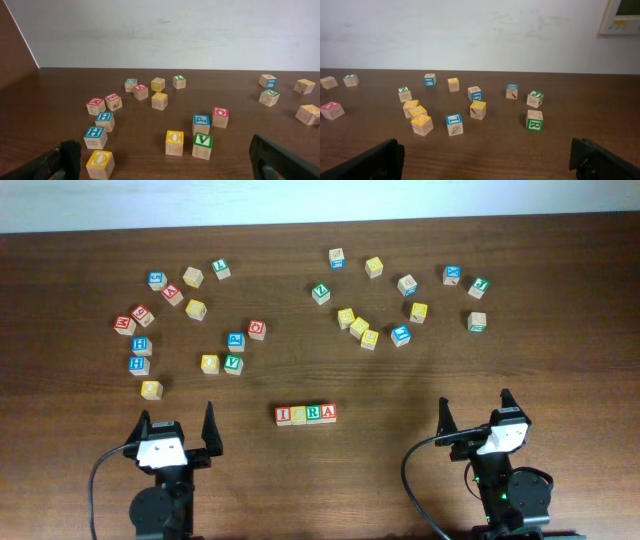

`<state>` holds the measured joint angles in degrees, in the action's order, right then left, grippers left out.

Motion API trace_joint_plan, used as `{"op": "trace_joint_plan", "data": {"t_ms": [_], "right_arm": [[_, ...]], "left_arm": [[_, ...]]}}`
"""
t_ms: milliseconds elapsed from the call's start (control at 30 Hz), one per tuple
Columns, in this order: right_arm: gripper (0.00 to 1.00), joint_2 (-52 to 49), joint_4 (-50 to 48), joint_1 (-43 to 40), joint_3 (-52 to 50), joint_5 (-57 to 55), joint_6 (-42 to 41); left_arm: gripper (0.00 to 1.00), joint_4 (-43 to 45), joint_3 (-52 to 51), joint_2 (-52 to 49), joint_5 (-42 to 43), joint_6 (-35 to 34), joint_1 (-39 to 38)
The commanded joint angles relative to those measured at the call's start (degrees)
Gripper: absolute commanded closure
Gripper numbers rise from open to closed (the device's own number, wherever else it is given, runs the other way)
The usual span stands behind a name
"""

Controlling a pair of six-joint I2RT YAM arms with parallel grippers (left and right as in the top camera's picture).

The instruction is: Spell out ICRA

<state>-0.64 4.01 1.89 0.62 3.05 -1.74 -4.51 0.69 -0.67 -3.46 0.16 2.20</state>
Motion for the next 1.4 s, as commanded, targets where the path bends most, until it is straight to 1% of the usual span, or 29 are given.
{"op": "trace_joint_plan", "data": {"t_ms": [0, 100, 1067, 1133, 1200, 1367], "right_arm": [[0.02, 0.4, 0.3, -0.4, -0.3, -0.1, -0.7], [0.02, 0.4, 0.3, -0.4, -0.3, -0.1, -0.7], [0.02, 0.5, 0.3, -0.4, -0.3, -0.3, -0.6], [0.02, 0.5, 0.7, -0.4, -0.3, -3.6, 0.7], [0.02, 0.5, 0.7, -0.4, -0.3, -3.3, 2.4], [0.02, 0.5, 0.6, -0.4, -0.3, -3.0, 2.4]], "left_arm": [[0.01, -0.3, -0.2, 0.4, 0.1, -0.5, -0.3], [0.01, -0.5, -0.2, 0.4, 1.4, -0.6, -0.3], [0.01, -0.3, -0.2, 0.4, 0.7, -0.5, -0.3], [0.01, -0.3, -0.2, 0.4, 0.7, -0.6, -0.3], [0.01, -0.3, -0.2, 0.4, 0.7, -0.6, -0.3], [0.01, -0.3, -0.2, 0.4, 0.7, -0.6, -0.3]]}}
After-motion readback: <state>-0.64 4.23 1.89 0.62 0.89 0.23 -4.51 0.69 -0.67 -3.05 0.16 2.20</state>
